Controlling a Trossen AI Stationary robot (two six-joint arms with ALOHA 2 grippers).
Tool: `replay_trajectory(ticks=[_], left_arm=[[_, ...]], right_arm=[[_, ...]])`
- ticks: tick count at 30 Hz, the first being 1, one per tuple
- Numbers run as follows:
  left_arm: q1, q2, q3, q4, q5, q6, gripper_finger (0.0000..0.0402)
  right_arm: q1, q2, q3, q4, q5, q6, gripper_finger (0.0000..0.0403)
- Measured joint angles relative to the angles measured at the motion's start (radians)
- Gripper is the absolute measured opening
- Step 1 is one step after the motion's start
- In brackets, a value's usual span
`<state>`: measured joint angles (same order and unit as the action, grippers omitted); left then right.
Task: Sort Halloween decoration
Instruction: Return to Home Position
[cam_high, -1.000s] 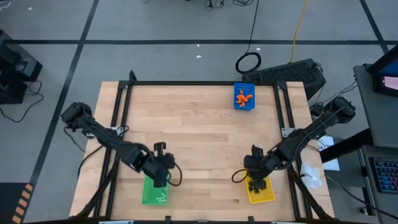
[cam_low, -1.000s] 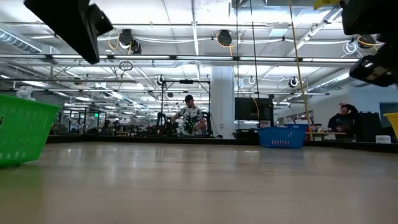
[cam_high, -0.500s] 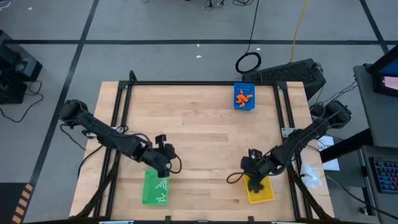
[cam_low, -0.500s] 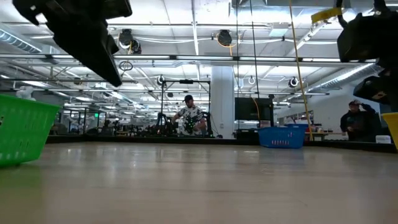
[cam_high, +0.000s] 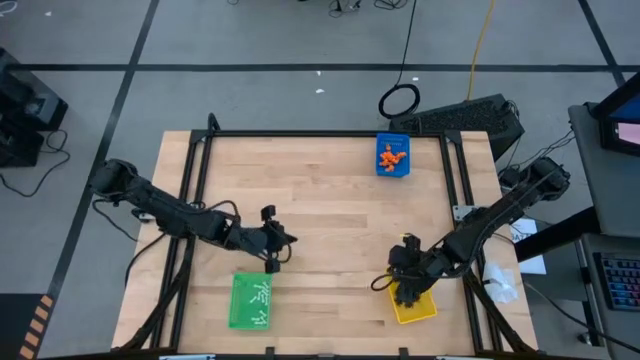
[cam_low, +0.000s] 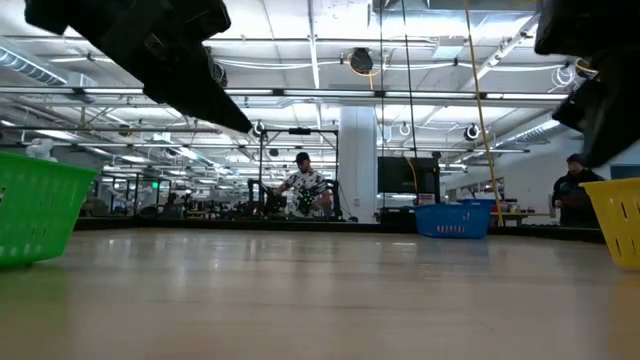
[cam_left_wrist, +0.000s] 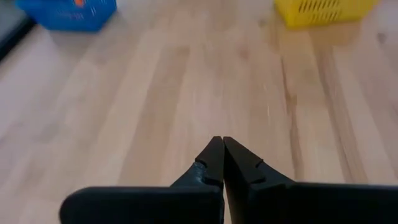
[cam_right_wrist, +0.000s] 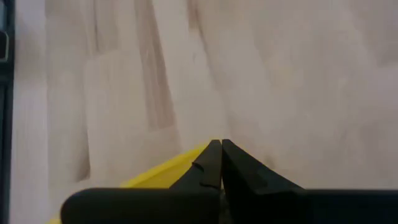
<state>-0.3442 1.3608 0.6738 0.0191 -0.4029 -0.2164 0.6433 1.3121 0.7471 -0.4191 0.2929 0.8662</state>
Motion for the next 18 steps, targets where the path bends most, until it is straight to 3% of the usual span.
replay_trajectory(ticks=[8, 18], left_arm=[[0.161, -0.063, -0.167, 0.352, 0.195, 0.154, 0.0001], [0.406, -0.085, -0.198, 0.486, 0.436, 0.305, 0.0001]], right_arm=[[-0.155, -0.049, 0.001, 0.004, 0.037, -0.317, 0.0], [-0.502, -0.049, 0.002, 0.242, -0.185, -0.818, 0.0]])
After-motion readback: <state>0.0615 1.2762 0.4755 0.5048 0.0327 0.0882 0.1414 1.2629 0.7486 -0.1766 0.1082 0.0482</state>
